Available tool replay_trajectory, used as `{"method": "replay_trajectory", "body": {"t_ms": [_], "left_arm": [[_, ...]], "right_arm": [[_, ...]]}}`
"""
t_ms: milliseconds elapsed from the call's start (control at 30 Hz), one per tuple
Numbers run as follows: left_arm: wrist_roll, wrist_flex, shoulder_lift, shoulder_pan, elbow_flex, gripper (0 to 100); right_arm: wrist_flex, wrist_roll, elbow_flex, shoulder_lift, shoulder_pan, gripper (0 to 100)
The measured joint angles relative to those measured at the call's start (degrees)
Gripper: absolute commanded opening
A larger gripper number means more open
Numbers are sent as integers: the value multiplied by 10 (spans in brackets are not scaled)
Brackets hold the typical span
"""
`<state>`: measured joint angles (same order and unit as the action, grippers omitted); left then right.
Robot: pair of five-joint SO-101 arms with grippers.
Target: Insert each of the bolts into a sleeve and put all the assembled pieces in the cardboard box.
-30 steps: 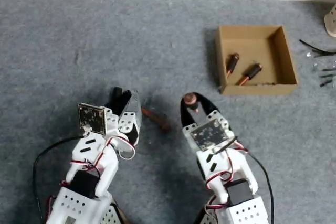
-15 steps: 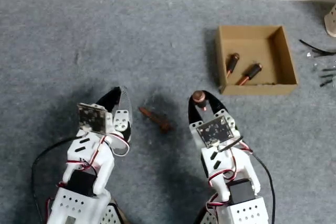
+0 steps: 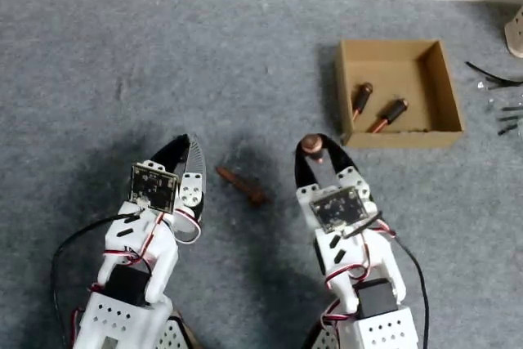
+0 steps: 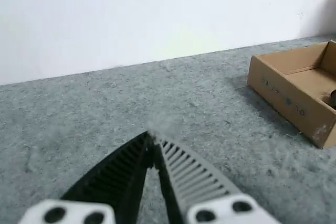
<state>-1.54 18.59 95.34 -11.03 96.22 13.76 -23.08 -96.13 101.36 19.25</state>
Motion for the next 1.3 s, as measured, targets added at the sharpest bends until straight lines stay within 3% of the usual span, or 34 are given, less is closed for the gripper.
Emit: {"method": "replay_trajectory", "body": {"t_ms": [167,367,633,767,967,1300], "left_arm": [[4,0,0,0,0,7],[4,0,0,0,0,7],[4,0,0,0,0,7],[4,0,0,0,0,7],[4,0,0,0,0,7],[4,0,0,0,0,7]], "right_arm": [[-13,0,37,-108,-53,6],[-45,10,272,-424,-97,6],[-45,234,662,-899,-191,6],[-46,345,755,-1049,-220,6],[-46,360,767,-1172,-221,6],[-51,360,776,-1207,-220,7]]}}
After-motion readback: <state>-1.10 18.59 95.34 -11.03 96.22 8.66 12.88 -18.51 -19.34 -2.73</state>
